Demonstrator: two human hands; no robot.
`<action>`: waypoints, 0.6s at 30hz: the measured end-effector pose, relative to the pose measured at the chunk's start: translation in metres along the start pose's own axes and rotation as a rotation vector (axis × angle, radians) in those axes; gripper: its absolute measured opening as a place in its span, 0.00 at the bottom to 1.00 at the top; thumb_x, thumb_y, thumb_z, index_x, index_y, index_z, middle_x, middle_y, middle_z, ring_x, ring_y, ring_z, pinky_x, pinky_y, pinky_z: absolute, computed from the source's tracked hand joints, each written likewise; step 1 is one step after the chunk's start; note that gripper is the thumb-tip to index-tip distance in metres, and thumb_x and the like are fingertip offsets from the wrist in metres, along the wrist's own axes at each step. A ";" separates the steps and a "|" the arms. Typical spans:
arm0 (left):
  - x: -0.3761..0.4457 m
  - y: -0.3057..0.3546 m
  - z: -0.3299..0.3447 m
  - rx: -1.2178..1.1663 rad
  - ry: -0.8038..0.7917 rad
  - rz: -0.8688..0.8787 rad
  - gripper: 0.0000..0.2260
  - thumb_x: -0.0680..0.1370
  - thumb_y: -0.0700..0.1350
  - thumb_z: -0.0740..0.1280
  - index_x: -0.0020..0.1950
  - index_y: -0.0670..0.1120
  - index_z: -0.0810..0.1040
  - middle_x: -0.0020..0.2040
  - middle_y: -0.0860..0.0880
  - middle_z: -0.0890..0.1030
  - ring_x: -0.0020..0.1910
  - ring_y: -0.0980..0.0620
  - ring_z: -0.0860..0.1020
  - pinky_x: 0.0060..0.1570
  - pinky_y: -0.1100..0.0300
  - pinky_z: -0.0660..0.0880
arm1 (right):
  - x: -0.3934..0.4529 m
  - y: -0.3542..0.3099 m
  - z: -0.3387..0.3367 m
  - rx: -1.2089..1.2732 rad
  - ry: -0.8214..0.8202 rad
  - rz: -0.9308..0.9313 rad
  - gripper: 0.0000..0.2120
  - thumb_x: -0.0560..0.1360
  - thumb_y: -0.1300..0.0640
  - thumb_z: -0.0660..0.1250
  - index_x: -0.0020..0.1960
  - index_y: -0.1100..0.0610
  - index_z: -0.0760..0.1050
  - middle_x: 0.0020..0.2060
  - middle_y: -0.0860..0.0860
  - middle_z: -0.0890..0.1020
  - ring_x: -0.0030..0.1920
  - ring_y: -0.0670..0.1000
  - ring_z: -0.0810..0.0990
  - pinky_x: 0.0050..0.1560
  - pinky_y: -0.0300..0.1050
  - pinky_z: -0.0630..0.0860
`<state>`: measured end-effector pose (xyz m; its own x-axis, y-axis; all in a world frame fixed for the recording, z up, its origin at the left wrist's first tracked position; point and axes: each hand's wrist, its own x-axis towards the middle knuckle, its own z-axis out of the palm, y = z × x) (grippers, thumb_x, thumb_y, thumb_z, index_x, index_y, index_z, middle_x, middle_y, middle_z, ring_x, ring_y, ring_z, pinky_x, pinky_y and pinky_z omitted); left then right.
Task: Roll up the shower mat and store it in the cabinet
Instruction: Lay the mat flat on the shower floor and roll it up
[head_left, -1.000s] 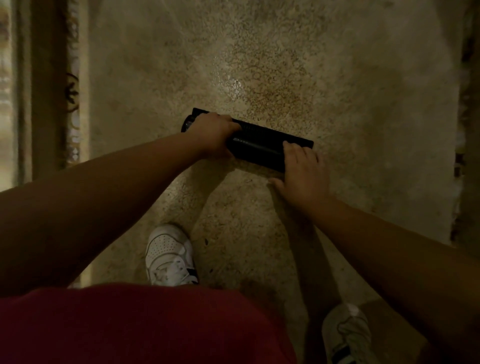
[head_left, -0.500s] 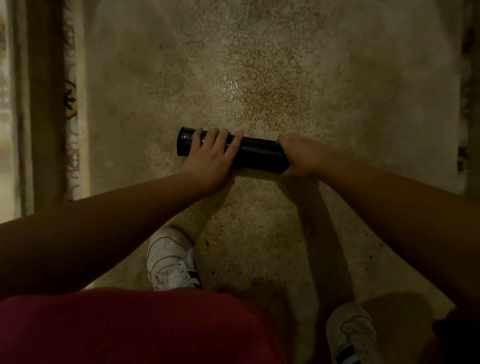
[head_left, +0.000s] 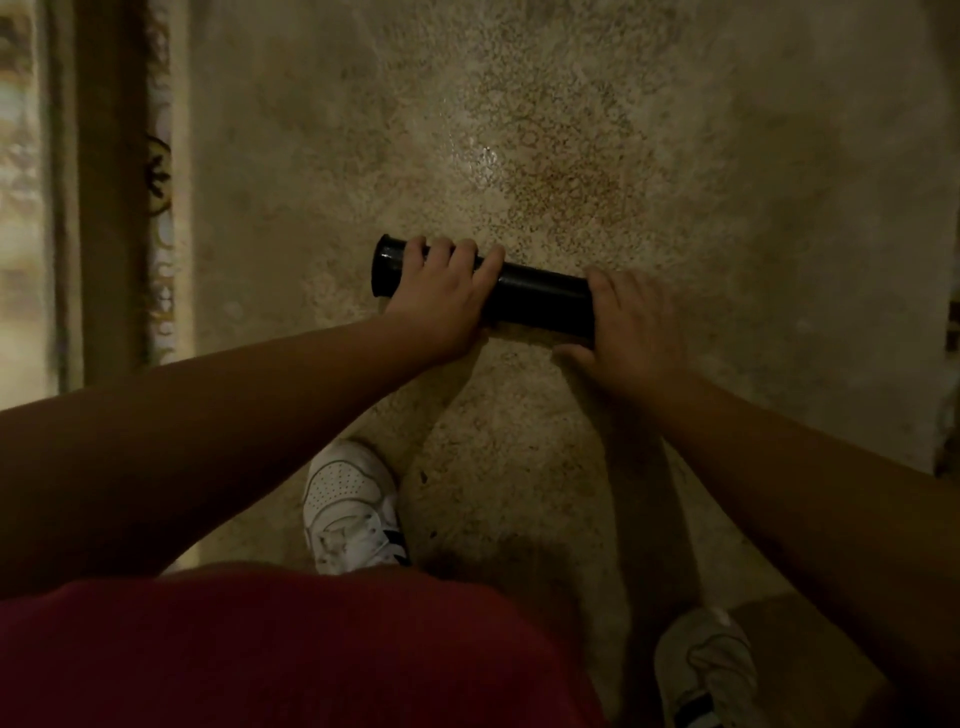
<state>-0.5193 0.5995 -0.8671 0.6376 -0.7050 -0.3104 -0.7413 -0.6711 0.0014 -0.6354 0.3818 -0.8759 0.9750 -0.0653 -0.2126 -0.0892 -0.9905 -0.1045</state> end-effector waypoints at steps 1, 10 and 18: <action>0.002 0.000 -0.001 -0.002 -0.001 -0.003 0.38 0.71 0.59 0.68 0.74 0.46 0.55 0.64 0.40 0.71 0.62 0.37 0.69 0.64 0.35 0.61 | 0.006 0.002 -0.001 -0.006 -0.002 -0.006 0.42 0.64 0.31 0.68 0.68 0.56 0.63 0.59 0.56 0.75 0.59 0.59 0.72 0.61 0.58 0.67; 0.014 -0.023 -0.002 -0.121 0.090 0.131 0.41 0.70 0.64 0.66 0.75 0.46 0.56 0.68 0.39 0.68 0.65 0.39 0.68 0.63 0.37 0.64 | 0.040 0.023 -0.014 0.103 -0.119 -0.097 0.28 0.63 0.39 0.70 0.57 0.53 0.71 0.47 0.53 0.77 0.44 0.55 0.76 0.41 0.47 0.73; 0.005 -0.071 -0.009 -0.053 -0.020 0.038 0.32 0.71 0.56 0.70 0.69 0.42 0.64 0.59 0.37 0.74 0.55 0.35 0.72 0.53 0.40 0.72 | 0.062 0.035 -0.020 0.168 -0.321 -0.075 0.35 0.57 0.37 0.70 0.59 0.53 0.71 0.50 0.55 0.73 0.51 0.58 0.72 0.46 0.50 0.70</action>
<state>-0.4612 0.6413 -0.8602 0.6049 -0.7257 -0.3278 -0.7523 -0.6558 0.0632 -0.5741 0.3406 -0.8730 0.8691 0.0739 -0.4891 -0.0781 -0.9558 -0.2833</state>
